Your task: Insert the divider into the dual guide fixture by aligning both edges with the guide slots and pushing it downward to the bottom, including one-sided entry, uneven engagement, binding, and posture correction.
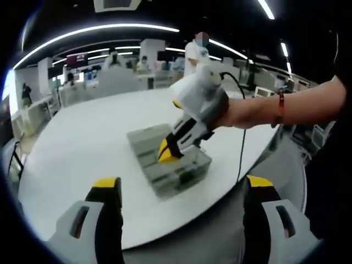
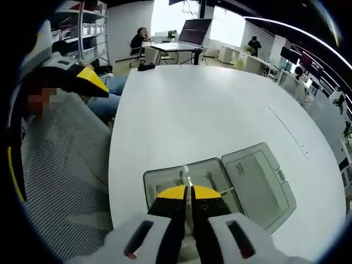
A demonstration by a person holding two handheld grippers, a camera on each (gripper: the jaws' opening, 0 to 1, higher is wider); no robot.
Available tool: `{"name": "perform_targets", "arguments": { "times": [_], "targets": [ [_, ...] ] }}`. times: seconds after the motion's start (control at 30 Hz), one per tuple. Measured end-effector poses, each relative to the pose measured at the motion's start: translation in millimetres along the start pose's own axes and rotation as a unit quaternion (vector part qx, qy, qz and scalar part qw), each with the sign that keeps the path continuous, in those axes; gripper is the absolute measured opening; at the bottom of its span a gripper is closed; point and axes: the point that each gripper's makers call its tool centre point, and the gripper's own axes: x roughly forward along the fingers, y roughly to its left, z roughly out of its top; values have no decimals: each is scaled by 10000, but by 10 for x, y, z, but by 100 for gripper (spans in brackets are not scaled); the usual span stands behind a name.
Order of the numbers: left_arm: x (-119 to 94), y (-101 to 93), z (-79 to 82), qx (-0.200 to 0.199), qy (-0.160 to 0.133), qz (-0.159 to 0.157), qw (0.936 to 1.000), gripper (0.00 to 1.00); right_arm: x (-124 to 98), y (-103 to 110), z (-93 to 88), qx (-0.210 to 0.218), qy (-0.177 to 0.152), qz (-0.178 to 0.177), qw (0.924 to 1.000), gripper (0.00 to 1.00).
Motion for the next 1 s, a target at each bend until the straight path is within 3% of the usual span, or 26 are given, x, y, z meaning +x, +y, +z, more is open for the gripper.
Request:
{"name": "perform_targets", "arguments": {
  "times": [0.3,0.73,0.87,1.0],
  "targets": [
    [-105,60,-41,-121,-72,190,9997,90,196,43,102,-246,167,237,9993,0],
    [-90,99,-52,-166,-86,242,9995,89,182,69,108,-432,310,417,9977,0],
    [-80,105,-35,-165,-107,234,9995,89,191,46,101,-122,331,401,9986,0],
    [-67,130,-14,-86,-120,224,9996,89,191,63,88,-319,264,347,9985,0]
  ]
}}
